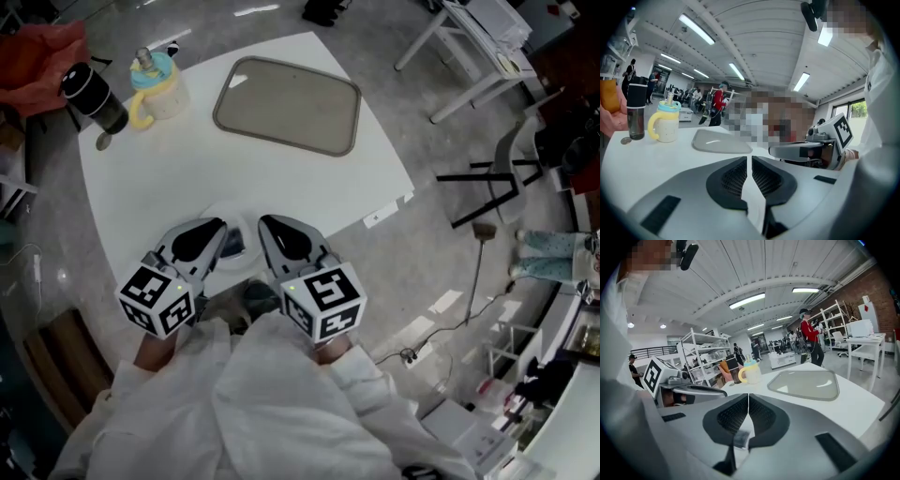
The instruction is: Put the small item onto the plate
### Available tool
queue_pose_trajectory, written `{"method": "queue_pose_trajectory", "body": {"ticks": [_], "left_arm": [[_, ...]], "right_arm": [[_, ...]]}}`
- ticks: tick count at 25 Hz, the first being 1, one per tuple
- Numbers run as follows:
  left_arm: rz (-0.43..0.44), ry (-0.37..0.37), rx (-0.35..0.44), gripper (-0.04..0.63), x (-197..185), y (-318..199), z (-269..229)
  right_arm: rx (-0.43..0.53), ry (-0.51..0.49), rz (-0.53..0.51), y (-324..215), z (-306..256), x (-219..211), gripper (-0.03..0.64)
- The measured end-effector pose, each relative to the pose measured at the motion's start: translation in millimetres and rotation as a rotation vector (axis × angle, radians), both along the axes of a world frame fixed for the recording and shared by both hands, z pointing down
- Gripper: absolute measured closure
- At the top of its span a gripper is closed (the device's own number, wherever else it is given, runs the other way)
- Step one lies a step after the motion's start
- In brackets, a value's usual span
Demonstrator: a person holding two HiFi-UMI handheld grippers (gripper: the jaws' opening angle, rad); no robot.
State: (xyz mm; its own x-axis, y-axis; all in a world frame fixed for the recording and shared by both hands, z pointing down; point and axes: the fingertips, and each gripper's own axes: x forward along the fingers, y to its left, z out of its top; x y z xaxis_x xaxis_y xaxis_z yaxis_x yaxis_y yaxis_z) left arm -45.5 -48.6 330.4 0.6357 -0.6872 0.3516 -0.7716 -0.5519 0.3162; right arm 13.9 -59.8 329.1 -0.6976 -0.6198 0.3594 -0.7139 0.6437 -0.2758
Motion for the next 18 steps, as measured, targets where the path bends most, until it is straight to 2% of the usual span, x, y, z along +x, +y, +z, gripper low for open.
{"method": "queue_pose_trajectory", "body": {"ticks": [8, 18], "left_arm": [[-0.037, -0.011, -0.027, 0.56, -5.2, -6.0, 9.5], [-0.055, -0.017, -0.081, 0.56, -17.7, -7.2, 23.9]], "right_arm": [[-0.033, -0.012, -0.047, -9.3, 13.2, -7.9, 0.601], [-0.055, 0.008, -0.031, -7.9, 22.3, -6.2, 0.601]]}}
